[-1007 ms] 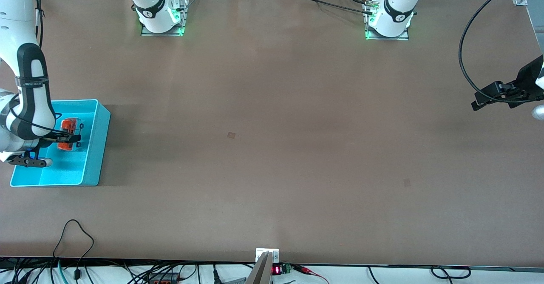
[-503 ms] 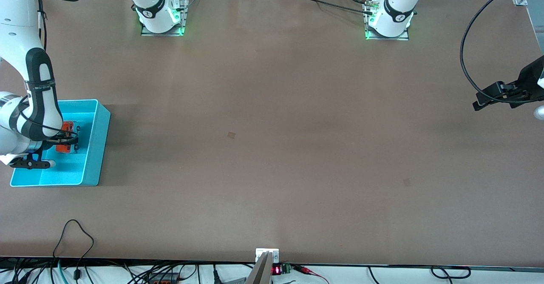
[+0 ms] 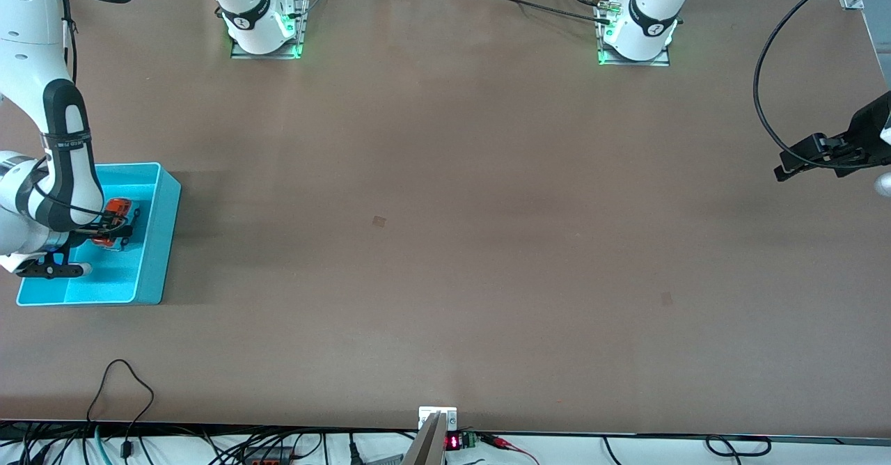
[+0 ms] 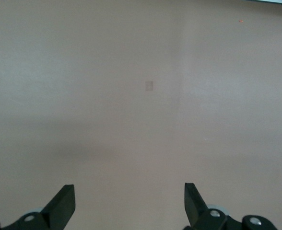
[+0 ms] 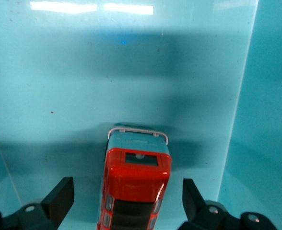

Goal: Wind up bus and store in blue box

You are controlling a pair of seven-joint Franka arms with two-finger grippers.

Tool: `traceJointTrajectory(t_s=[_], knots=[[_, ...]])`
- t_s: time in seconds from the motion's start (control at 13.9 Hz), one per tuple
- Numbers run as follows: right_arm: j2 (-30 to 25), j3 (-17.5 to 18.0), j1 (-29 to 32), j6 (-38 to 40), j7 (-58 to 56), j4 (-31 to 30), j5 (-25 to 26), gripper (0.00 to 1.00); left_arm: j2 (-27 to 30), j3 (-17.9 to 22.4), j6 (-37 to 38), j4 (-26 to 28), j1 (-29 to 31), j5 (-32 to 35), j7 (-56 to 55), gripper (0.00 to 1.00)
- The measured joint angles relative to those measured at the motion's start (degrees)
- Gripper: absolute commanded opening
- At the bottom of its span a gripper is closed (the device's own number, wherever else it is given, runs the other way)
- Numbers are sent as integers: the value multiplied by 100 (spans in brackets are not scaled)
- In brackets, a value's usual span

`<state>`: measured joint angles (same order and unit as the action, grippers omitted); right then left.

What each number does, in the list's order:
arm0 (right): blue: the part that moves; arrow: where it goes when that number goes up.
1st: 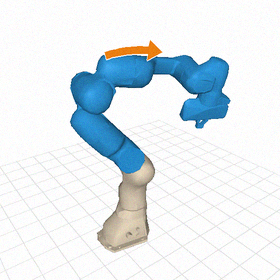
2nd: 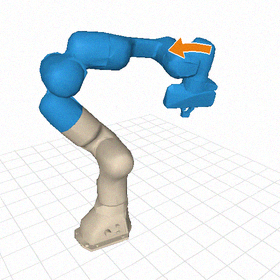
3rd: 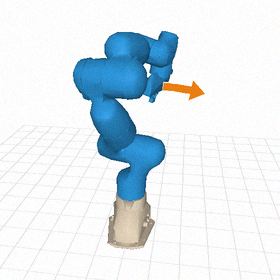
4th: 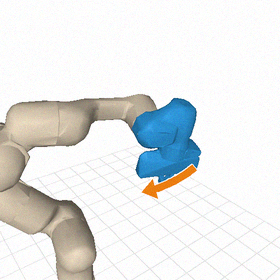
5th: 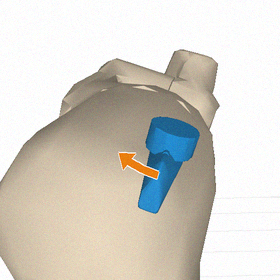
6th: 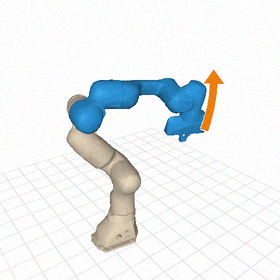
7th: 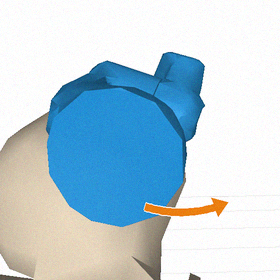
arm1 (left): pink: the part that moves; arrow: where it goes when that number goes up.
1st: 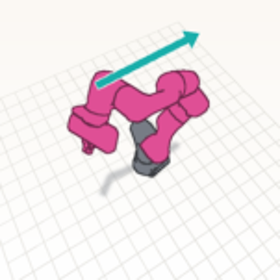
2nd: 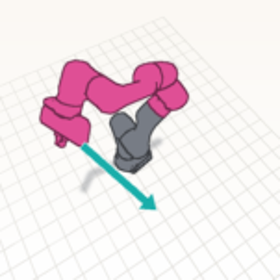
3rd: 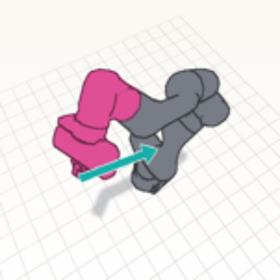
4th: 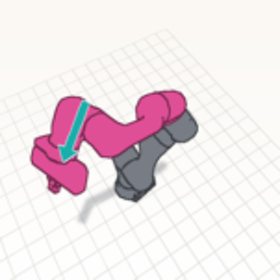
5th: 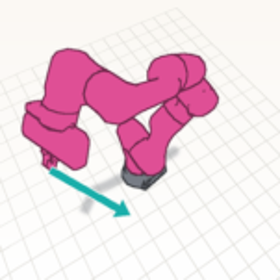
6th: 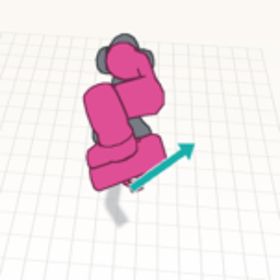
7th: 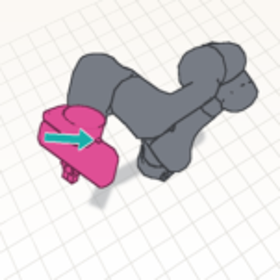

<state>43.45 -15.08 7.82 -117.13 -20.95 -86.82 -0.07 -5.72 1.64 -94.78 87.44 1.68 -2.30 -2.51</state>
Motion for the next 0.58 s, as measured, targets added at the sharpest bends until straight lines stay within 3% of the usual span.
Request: traceJointTrajectory(t_s=[0.29,0.58], knots=[[-415,11,-101,383,-32,297,0,100,-7,0,0,0,0,0,0,100],[-1347,27,-448,1418,-32,410,-2,100,-9,0,0,0,0,0,0,100]])
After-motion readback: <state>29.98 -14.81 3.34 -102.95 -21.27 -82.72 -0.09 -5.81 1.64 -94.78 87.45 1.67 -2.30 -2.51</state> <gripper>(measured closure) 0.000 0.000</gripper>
